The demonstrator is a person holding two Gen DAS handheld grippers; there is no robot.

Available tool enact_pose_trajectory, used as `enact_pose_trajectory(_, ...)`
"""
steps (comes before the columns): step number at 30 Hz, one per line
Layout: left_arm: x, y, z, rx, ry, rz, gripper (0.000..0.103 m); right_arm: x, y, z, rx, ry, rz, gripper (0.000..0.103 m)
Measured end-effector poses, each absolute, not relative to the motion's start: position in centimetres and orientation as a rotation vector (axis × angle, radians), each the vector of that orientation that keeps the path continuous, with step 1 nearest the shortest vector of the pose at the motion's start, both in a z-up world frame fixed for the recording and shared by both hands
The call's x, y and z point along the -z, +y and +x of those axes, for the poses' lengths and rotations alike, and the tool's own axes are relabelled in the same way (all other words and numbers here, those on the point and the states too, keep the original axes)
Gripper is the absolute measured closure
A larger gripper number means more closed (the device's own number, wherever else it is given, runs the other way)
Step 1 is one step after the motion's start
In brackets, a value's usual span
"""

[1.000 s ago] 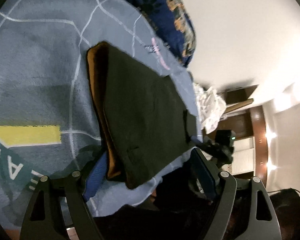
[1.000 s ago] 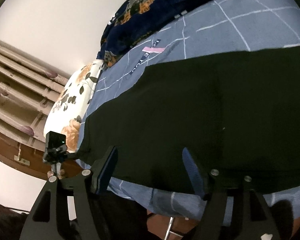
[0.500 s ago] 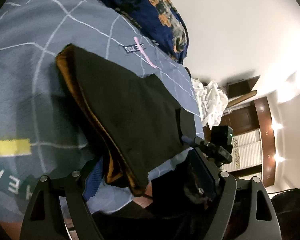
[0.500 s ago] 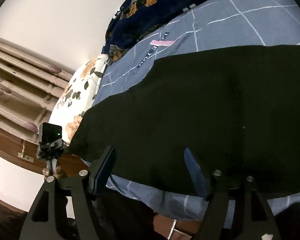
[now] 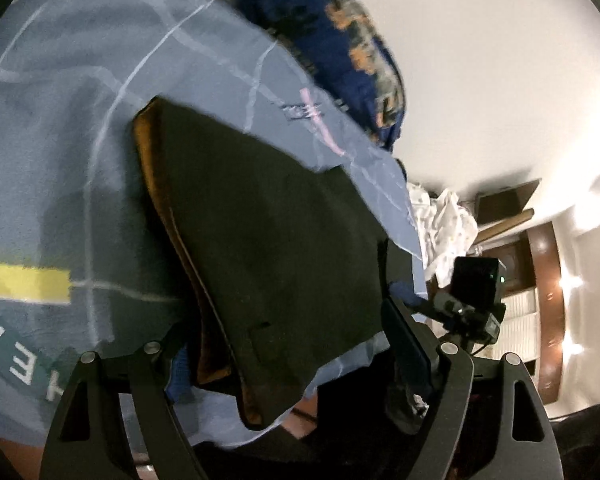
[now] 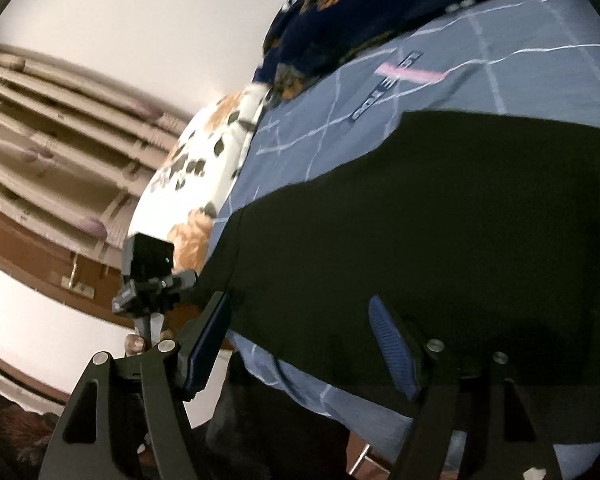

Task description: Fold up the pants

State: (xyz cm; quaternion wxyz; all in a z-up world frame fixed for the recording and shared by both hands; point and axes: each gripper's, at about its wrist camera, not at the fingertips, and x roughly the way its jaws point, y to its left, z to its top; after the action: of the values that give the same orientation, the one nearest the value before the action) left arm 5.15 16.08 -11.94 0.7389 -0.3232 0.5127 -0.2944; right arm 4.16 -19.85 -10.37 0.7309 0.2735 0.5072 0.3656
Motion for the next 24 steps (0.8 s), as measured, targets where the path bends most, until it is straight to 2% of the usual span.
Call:
enact_pose_trajectory(5, 8.4, 12.9, 4.3, 0.684, 1.037, -0.649, 0.030, 10.9, -18.3, 5.5, -0.888, 1.134, 0.722, 0.033)
enact_pose_trajectory(10, 6.0, 8.6, 3.2, 0.752, 0.954, -0.578, 0.030, 11.1, -17.6, 7.5, -0.979, 1.150, 0.904, 0.031)
enact_pose_trajectory(16, 6.7, 2.9, 3.1, 0.874, 0.990, -0.496, 0.030, 10.6, -18.4, 8.8, -1.066, 1.148, 1.032, 0.019)
enact_pose_trajectory(20, 8.0, -0.8, 3.1, 0.925, 1.045, -0.406, 0.030, 10.3, -19.7, 8.8, -1.052, 1.135, 1.015, 0.016)
enact_pose_trajectory(21, 8.3, -1.5, 3.0, 0.924, 1.049, -0.376, 0.030, 10.4, -20.2, 8.7, -1.037, 1.141, 1.007, 0.011)
enact_pose_trajectory(24, 8.7, -3.1, 2.8, 0.936, 1.061, -0.311, 0.030, 11.3, -21.3, 8.5, -0.984, 1.160, 0.991, 0.010)
